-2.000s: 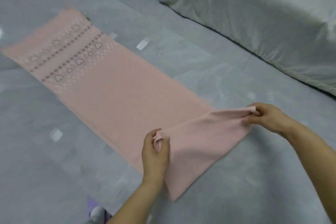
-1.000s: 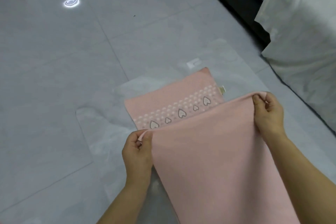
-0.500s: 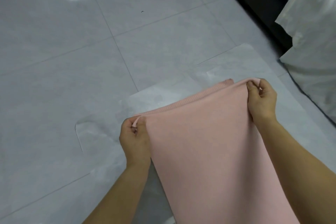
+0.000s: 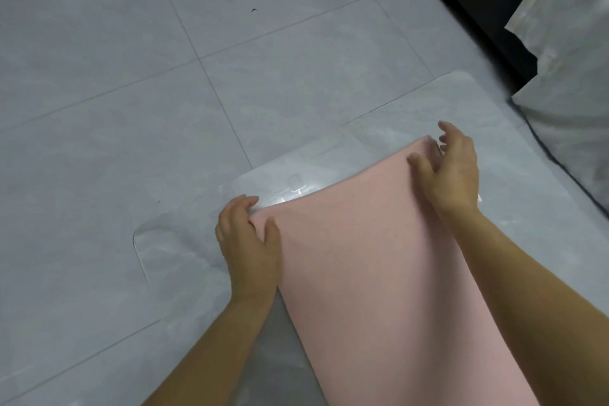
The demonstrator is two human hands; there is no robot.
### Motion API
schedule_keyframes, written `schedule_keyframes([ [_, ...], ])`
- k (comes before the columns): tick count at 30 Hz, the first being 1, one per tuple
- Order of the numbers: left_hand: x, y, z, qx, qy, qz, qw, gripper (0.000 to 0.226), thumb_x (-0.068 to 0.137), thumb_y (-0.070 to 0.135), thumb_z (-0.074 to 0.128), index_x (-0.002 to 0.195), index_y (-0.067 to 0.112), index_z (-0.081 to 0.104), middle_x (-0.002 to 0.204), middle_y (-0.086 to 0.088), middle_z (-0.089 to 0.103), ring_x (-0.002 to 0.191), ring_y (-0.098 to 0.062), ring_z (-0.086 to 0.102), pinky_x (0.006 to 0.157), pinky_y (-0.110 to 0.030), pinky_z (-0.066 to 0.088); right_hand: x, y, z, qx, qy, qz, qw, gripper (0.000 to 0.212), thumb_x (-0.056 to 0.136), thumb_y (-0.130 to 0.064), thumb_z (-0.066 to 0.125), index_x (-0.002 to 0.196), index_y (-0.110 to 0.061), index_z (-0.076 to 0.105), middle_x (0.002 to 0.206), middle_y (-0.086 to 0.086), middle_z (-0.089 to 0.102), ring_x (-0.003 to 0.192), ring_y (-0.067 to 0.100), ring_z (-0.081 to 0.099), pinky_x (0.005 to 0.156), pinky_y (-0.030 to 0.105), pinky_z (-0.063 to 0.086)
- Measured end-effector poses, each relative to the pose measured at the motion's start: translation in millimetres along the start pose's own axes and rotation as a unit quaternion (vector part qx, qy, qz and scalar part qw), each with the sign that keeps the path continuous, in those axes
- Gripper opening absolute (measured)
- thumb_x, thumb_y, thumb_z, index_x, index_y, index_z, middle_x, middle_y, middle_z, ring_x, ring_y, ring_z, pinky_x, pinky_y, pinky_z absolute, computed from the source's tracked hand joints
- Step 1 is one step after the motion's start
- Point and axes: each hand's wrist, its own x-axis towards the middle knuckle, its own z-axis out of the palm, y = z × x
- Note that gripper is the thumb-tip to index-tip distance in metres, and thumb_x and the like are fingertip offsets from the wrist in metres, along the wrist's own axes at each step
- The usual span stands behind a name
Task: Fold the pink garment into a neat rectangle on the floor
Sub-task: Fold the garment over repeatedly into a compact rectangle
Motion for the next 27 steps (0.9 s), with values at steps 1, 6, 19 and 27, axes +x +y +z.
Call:
schedule_keyframes([
  [1,-4.2,-0.6,2.7,0.078,-0.018,0.082,0.993,0.037,0.085,0.025,0.053,0.121,0.021,0.049,0.136,-0.003,0.045,0.125,-0.016,0.034,0.109,-0.035,0.022,-7.4,-0.6,1.0,-0.046,0.019,-0.06,0.997,0.055,0.087,-0.038,0.057,0.136,-0.02,0.039,0.135,0.011,0.045,0.121,0.028,0.045,0.102,0.042,0.034],
  [6,-21.5,-20.0,21.0,0.363,-0.205,0.252,0.873,0.077,0.08,0.075,0.026,0.144,0.033,0.021,0.155,-0.008,0.02,0.141,-0.037,0.013,0.11,-0.061,0.009,-43.0,7.0,14.3,-0.244,-0.139,-0.127,0.951,0.072,0.082,-0.072,0.02,0.146,-0.039,0.016,0.158,0.003,0.012,0.145,0.025,0.009,0.116,0.05,0.007],
  [19,-100.8,-30.0,2.7,0.41,-0.265,0.28,0.827,0.071,0.084,0.062,0.029,0.144,0.024,0.029,0.151,-0.012,0.029,0.138,-0.039,0.025,0.105,-0.062,0.011,-142.0,40.3,-22.1,-0.286,-0.265,-0.094,0.916,0.073,0.079,-0.076,0.004,0.141,-0.046,-0.018,0.156,-0.004,-0.021,0.144,0.02,-0.018,0.116,0.048,-0.007],
  [27,-299.5,-36.2,-10.2,0.339,-0.433,0.321,0.771,0.074,0.065,0.063,0.049,0.132,0.03,0.047,0.144,-0.005,0.044,0.134,-0.031,0.031,0.101,-0.058,0.023,-256.2,162.0,-122.9,-0.356,-0.313,-0.122,0.872,0.074,0.083,-0.078,0.011,0.147,-0.042,0.004,0.158,-0.003,0.004,0.145,0.02,0.006,0.113,0.044,-0.004],
])
